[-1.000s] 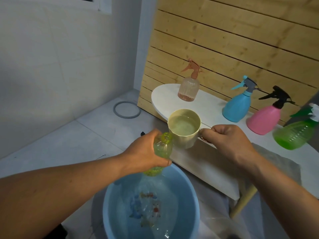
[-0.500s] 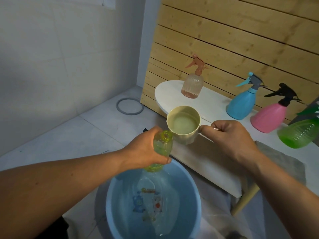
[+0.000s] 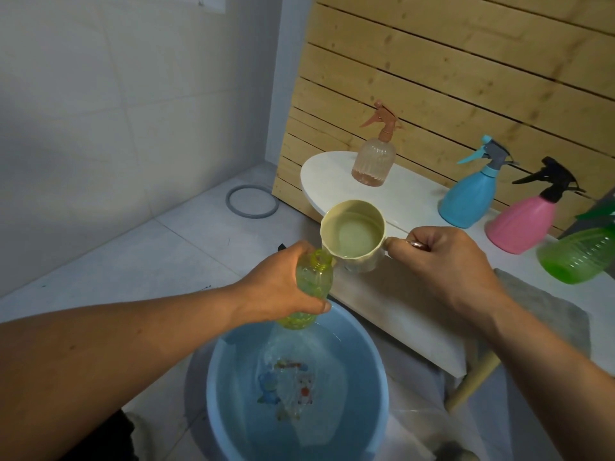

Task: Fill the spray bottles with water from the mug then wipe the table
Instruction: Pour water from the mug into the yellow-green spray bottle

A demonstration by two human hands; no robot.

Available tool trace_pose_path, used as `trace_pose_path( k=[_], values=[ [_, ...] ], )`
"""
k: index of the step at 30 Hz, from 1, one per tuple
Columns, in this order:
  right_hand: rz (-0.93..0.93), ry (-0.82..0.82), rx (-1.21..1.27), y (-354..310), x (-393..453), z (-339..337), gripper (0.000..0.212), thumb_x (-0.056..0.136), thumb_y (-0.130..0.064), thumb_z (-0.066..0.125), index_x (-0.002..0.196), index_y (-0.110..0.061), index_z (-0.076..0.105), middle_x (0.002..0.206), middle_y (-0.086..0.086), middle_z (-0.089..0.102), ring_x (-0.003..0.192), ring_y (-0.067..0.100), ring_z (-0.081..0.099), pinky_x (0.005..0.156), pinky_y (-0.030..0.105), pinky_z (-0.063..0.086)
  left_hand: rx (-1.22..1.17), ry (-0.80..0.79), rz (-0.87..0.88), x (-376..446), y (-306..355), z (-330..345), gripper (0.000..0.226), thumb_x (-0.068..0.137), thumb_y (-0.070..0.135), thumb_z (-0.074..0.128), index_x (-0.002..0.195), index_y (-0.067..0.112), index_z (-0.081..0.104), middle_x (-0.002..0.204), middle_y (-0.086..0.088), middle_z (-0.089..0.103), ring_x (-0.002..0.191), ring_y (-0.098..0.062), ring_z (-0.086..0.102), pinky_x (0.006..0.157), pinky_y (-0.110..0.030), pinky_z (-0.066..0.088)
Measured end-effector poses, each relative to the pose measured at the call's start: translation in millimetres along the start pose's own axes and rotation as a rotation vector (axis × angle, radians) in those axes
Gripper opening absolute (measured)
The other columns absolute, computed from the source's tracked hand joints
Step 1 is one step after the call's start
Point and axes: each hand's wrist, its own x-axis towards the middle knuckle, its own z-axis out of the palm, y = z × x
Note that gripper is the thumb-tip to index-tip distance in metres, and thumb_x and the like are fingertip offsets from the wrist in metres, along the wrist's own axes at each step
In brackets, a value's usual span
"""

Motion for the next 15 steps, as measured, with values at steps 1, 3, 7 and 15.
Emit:
trace_pose_path(
  k=[1, 3, 7, 15],
  values=[
    [-0.008, 0.002, -0.005, -0.1, -0.4, 0.2, 0.047, 0.089, -0.046, 0.068, 0.054, -0.017, 0.055, 0.047, -0.006, 0.042, 0.051, 0.01, 0.038, 0.052, 0.03, 0.035, -0.001, 0.0, 0.001, -0.3, -0.1, 0.0, 0.072, 0.068, 0.042, 0.095, 0.124, 0.04, 0.051, 0.112, 0.019, 0.063, 0.103, -0.001, 0.063, 0.081, -0.023, 0.058],
    [-0.017, 0.005, -0.016, -0.2, -0.9, 0.4, 0.046, 0.089, -0.047, 0.068, 0.056, -0.016, 0.057, 0.05, -0.003, 0.045, 0.053, 0.012, 0.039, 0.053, 0.031, 0.036, -0.001, 0.001, 0.001, -0.8, -0.5, 0.0, 0.072, 0.068, 0.042, 0.095, 0.124, 0.04, 0.051, 0.112, 0.019, 0.063, 0.103, -0.002, 0.063, 0.081, -0.023, 0.058],
    [-0.023, 0.006, -0.019, 0.2, -1.5, 0.7, 0.045, 0.089, -0.047, 0.067, 0.058, -0.016, 0.06, 0.051, -0.001, 0.047, 0.054, 0.012, 0.042, 0.053, 0.031, 0.038, 0.007, 0.002, -0.002, -1.1, -1.2, 0.3, 0.074, 0.067, 0.043, 0.095, 0.126, 0.039, 0.051, 0.112, 0.017, 0.063, 0.103, -0.004, 0.064, 0.083, -0.026, 0.06],
    [-0.036, 0.031, -0.035, 0.8, -1.5, 1.9, 0.044, 0.088, -0.048, 0.067, 0.058, -0.017, 0.061, 0.053, 0.002, 0.051, 0.055, 0.014, 0.045, 0.054, 0.033, 0.04, -0.005, 0.001, 0.007, -1.4, -0.8, 1.2, 0.074, 0.068, 0.043, 0.095, 0.127, 0.037, 0.051, 0.112, 0.018, 0.063, 0.103, -0.004, 0.064, 0.08, -0.023, 0.058]
  ],
)
